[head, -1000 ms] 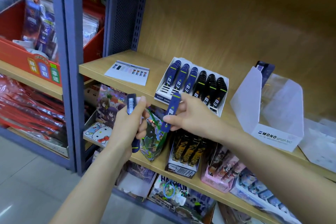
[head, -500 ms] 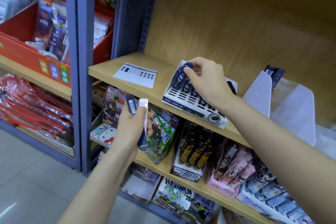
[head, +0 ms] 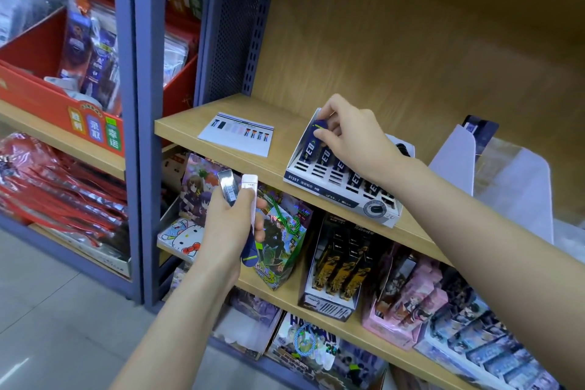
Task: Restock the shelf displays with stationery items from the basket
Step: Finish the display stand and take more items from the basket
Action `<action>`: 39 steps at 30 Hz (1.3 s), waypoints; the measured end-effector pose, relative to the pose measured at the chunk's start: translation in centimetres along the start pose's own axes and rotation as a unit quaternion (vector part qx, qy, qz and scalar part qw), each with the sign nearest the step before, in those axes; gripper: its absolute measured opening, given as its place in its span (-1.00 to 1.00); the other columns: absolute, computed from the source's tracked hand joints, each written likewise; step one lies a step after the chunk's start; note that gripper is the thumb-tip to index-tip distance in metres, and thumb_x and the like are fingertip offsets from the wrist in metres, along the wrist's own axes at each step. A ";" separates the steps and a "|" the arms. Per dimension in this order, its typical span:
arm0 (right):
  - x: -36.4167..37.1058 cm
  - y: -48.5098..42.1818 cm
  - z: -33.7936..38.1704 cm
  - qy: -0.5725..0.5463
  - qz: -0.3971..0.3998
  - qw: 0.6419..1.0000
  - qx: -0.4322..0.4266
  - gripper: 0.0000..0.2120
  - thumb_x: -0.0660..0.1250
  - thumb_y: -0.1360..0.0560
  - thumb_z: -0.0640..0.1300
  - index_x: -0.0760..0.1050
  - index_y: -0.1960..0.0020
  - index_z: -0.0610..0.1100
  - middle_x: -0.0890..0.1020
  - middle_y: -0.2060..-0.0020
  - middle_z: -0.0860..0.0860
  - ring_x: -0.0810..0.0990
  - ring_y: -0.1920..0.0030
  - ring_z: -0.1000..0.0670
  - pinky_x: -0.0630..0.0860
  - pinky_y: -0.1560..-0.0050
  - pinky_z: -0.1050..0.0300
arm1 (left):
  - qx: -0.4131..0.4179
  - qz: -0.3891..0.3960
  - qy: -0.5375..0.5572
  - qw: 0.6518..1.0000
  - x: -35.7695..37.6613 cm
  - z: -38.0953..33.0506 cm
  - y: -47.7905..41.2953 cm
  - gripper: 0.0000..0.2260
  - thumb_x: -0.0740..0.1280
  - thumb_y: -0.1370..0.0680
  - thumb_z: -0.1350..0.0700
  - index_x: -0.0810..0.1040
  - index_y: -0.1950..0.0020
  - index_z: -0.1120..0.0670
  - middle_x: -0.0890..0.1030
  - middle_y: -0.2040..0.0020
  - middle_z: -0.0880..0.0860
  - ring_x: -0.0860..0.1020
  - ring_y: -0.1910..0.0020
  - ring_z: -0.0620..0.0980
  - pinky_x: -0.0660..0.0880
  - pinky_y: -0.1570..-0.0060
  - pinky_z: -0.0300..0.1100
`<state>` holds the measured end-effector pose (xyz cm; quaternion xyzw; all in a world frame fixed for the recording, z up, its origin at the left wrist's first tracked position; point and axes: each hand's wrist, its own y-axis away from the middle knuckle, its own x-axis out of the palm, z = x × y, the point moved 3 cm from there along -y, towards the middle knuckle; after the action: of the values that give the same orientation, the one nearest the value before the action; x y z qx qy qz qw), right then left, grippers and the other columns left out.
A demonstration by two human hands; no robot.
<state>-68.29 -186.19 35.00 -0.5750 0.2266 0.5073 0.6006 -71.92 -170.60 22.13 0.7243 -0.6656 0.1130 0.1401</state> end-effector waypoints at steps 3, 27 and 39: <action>-0.1 -0.7 0.3 0.026 -0.026 0.999 -0.009 -0.93 0.38 -0.49 -0.21 0.52 0.05 -0.12 0.56 0.13 -0.03 0.55 0.14 -0.03 0.53 0.02 0.02 | 0.003 0.002 -0.009 1.000 0.0 0.1 0.0 -0.88 0.13 -0.62 0.21 0.40 -0.04 0.24 0.41 0.49 0.05 0.31 0.63 -0.06 0.31 0.57 -0.24; 4.5 7.1 1.4 -0.291 0.101 0.938 0.157 -0.90 0.30 -0.55 -0.18 0.56 0.12 -0.13 0.60 0.34 -0.04 0.55 0.41 0.17 0.56 0.29 0.24 | -0.014 0.115 -0.029 0.993 1.7 -0.3 1.5 -0.83 0.19 -0.63 0.12 0.55 0.01 0.15 0.68 0.23 0.13 0.59 0.44 -0.06 0.56 0.43 -0.25; -2.4 12.3 -1.6 -0.364 -0.030 0.910 0.196 -0.88 0.19 -0.60 -0.18 0.48 -0.02 -0.20 0.64 0.20 -0.17 0.61 0.31 0.07 0.59 0.24 0.23 | -0.018 0.226 -0.128 0.966 5.7 0.5 4.3 -0.70 0.16 -0.63 -0.01 0.37 -0.08 0.24 0.38 0.60 -0.06 0.17 0.66 -0.14 0.11 0.60 -0.33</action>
<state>-79.43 -190.66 31.02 -0.2271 0.0694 0.6083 0.7573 -75.66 -176.43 23.91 0.5612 -0.8260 0.0360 0.0380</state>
